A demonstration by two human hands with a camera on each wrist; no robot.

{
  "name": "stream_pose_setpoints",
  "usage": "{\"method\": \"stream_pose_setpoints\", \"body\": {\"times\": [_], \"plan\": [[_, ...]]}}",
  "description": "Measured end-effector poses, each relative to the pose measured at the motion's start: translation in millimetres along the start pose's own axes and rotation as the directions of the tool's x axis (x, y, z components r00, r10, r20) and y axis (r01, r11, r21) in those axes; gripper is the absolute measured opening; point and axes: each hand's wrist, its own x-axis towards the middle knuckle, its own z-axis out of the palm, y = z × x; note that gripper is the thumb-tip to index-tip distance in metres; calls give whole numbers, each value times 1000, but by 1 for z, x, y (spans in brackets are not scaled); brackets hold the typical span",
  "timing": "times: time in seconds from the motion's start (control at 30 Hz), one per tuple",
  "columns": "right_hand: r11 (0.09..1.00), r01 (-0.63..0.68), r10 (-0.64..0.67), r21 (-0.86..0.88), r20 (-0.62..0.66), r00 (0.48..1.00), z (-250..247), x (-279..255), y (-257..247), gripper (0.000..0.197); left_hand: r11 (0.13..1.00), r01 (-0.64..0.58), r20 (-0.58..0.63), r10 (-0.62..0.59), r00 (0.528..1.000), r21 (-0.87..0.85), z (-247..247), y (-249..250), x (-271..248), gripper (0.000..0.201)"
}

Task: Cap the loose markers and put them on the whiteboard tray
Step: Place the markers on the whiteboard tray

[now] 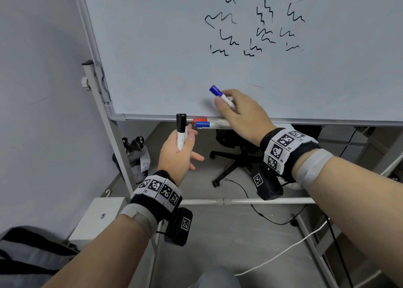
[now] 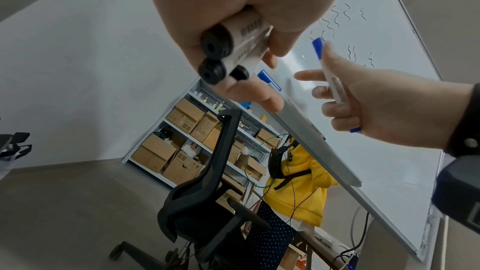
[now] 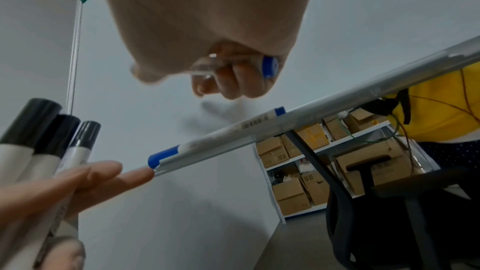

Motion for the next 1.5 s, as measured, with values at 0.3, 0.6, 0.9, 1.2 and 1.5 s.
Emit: {"method": "stream_pose_setpoints", "body": {"times": [0.3, 0.6, 0.9, 1.2, 1.5], "plan": [[994, 46, -47, 100, 6, 999, 4, 1, 13, 18, 1000, -14, -9, 14, 1000, 15, 1, 2, 0, 21], [998, 52, -53, -27, -48, 997, 15, 7, 19, 16, 1000, 7, -14, -7, 1000, 15, 1, -1, 2, 25], [994, 35, -38, -106, -22, 999, 22, 12, 22, 16, 1000, -2, -6, 2, 1000, 4, 3, 0, 4, 20], [997, 44, -47, -58, -55, 997, 23, 11, 24, 17, 1000, 2, -14, -1, 1000, 31, 3, 1, 3, 20], [966, 50, -67, 253, 59, 996, -12, -10, -13, 17, 987, 2, 47, 6, 999, -160, -3, 22, -11, 26]]}}
